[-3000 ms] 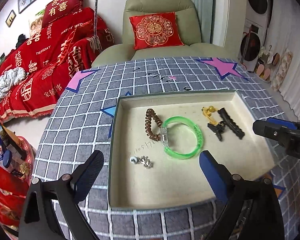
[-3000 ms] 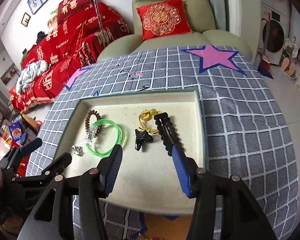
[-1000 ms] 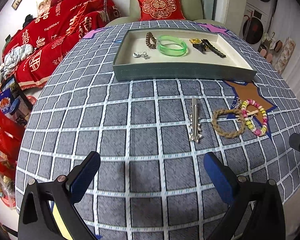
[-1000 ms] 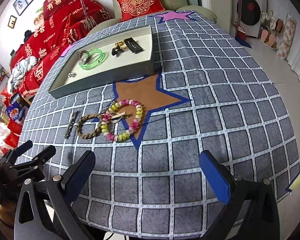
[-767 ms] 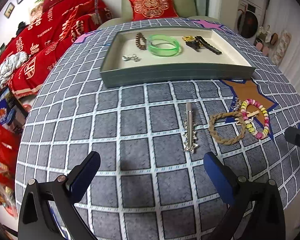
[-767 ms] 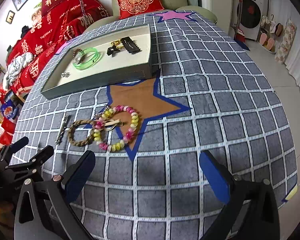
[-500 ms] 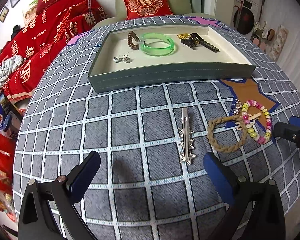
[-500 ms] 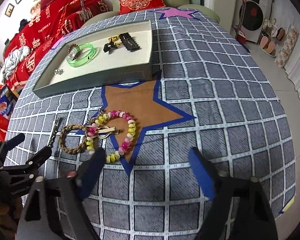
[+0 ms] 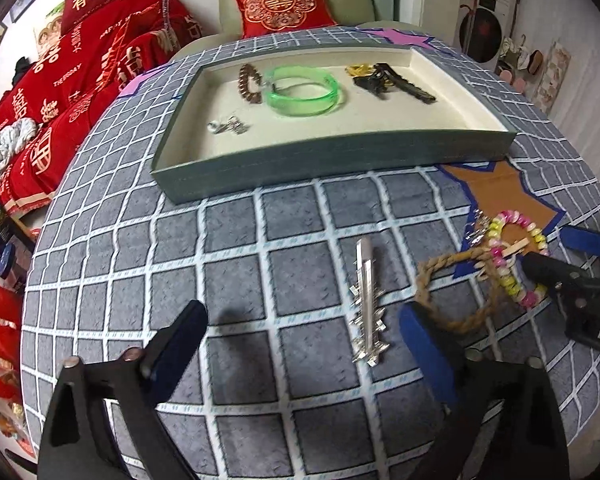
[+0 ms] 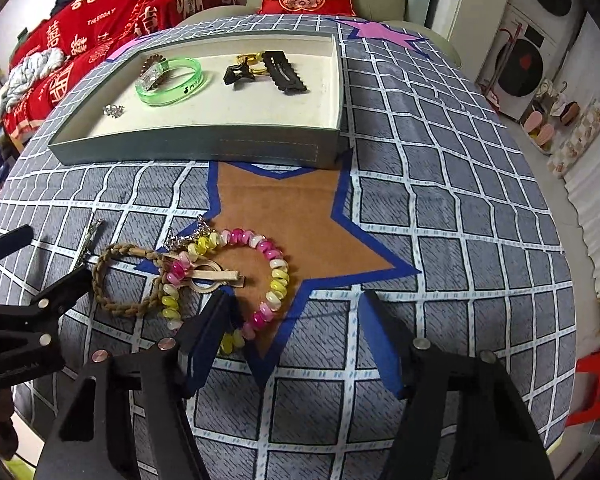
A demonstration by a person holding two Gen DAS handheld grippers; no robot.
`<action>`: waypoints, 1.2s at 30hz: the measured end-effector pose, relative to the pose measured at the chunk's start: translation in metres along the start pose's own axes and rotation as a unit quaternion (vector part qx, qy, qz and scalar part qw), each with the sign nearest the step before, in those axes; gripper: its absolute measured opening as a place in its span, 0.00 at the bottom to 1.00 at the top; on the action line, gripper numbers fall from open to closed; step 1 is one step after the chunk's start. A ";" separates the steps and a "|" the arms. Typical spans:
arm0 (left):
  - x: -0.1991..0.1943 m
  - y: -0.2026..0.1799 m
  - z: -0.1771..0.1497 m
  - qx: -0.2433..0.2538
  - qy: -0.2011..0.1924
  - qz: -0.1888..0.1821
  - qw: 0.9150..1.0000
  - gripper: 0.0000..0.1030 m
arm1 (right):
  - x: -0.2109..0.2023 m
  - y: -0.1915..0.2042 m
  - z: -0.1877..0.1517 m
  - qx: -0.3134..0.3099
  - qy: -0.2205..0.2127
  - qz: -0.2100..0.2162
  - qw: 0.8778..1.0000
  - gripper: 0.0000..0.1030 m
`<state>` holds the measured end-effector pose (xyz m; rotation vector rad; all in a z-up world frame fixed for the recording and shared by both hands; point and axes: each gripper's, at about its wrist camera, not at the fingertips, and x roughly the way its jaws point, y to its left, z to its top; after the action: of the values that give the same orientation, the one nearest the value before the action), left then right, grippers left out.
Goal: Organize jewelry
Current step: 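Grasp the long silver hair clip with the left tool while the right tool grasps the bead bracelet, then carry the silver hair clip and bead bracelet into the tray and open both tools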
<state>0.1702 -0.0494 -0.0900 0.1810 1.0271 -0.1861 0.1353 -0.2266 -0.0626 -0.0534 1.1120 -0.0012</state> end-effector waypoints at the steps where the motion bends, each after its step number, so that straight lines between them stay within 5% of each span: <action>1: 0.000 -0.001 0.001 0.002 0.000 0.000 1.000 0.97 | 0.000 0.000 0.001 0.000 -0.001 0.000 1.000 0.65; 3: -0.001 -0.003 0.002 0.005 -0.001 -0.017 1.000 0.84 | 0.000 0.001 0.001 -0.004 -0.002 0.002 1.000 0.60; 9: -0.005 -0.010 0.002 0.018 0.000 -0.054 0.998 0.52 | -0.004 0.006 0.002 -0.014 -0.005 0.007 1.000 0.16; 13: -0.009 -0.017 0.000 0.032 -0.003 -0.061 0.998 0.23 | -0.007 0.009 0.000 -0.018 -0.013 0.008 1.000 0.09; 21: -0.017 -0.005 -0.005 0.002 -0.010 -0.082 0.997 0.23 | -0.029 -0.005 -0.004 0.006 -0.041 0.018 0.999 0.09; 36: -0.080 0.034 0.006 -0.048 -0.085 -0.071 0.993 0.23 | -0.083 -0.012 0.006 0.013 -0.095 0.049 0.994 0.09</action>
<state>0.1428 -0.0120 -0.0162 0.0049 0.8767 -0.2761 0.1043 -0.2363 0.0149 0.0251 0.9229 0.0762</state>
